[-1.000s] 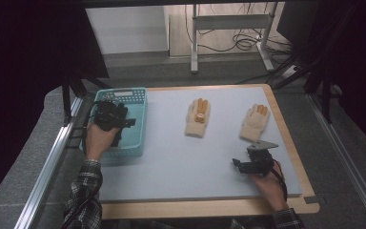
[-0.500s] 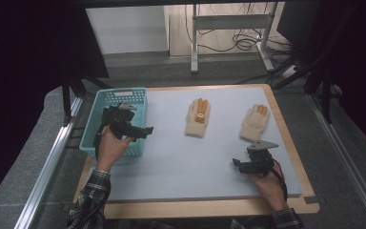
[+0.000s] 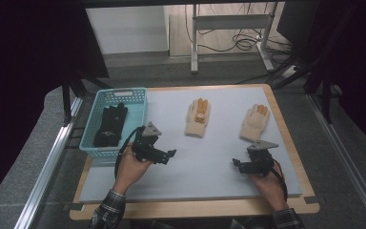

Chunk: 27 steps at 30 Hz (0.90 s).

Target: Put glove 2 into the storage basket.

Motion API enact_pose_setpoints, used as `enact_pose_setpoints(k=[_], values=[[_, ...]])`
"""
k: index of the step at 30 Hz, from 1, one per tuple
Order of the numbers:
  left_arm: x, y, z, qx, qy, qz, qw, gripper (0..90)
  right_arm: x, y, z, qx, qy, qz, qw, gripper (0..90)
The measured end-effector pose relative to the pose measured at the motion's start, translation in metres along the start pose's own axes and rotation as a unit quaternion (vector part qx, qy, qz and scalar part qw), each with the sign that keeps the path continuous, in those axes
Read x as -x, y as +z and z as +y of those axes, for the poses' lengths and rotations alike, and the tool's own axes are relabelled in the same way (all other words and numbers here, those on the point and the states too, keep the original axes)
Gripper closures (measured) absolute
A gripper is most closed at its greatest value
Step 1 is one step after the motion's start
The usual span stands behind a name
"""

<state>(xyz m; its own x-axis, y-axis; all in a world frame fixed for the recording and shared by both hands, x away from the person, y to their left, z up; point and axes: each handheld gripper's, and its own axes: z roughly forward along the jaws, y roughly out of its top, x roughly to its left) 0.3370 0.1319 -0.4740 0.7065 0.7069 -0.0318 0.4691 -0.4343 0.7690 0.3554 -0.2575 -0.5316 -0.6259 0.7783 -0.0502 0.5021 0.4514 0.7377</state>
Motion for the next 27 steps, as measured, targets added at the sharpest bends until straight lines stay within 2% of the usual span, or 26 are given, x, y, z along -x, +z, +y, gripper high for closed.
enact_pose_setpoints(k=[8, 11, 14, 18, 19, 20, 21, 24, 27], values=[[0.013, 0.018, -0.024, -0.002, 0.0, -0.009, 1.0, 0.0, 0.0, 0.0, 0.0, 0.0, 0.0, -0.001, 1.0, 21.8], [0.017, 0.026, -0.038, -0.015, 0.002, 0.001, 0.9999, 0.0, 0.0, 0.0, 0.0, 0.0, -0.001, -0.001, 1.0, 21.7], [0.018, 0.032, -0.047, -0.023, -0.005, 0.006, 0.9997, 0.0, 0.0, 0.0, 0.0, 0.0, -0.001, -0.001, 1.0, 21.6], [0.018, 0.042, -0.058, -0.056, -0.009, 0.024, 0.9981, 0.2, 0.0, 0.0, 0.0, 0.0, -0.001, -0.002, 1.0, 21.4], [0.017, 0.043, -0.061, -0.058, -0.013, 0.02, 0.998, 0.0, 0.0, 0.0, 0.0, 0.0, -0.001, -0.002, 1.0, 21.2], [0.015, 0.042, -0.061, -0.054, -0.027, 0.016, 0.9981, 0.0, 0.0, 0.0, 0.0, 0.0, -0.001, -0.002, 1.0, 21.2], [0.014, 0.042, -0.061, -0.051, -0.03, 0.013, 0.9981, 1.6, 0.0, 0.0, 0.0, 0.0, 0.0, -0.002, 1.0, 21.2], [0.016, 0.044, -0.061, -0.057, -0.021, 0.018, 0.998, 0.2, 0.0, 0.0, 0.0, 0.0, 0.0, -0.003, 1.0, 20.7], [0.015, 0.044, -0.061, -0.057, -0.021, 0.017, 0.998, 0.2, 0.0, 0.0, 0.0, -0.001, 0.001, -0.004, 1.0, 19.8]])
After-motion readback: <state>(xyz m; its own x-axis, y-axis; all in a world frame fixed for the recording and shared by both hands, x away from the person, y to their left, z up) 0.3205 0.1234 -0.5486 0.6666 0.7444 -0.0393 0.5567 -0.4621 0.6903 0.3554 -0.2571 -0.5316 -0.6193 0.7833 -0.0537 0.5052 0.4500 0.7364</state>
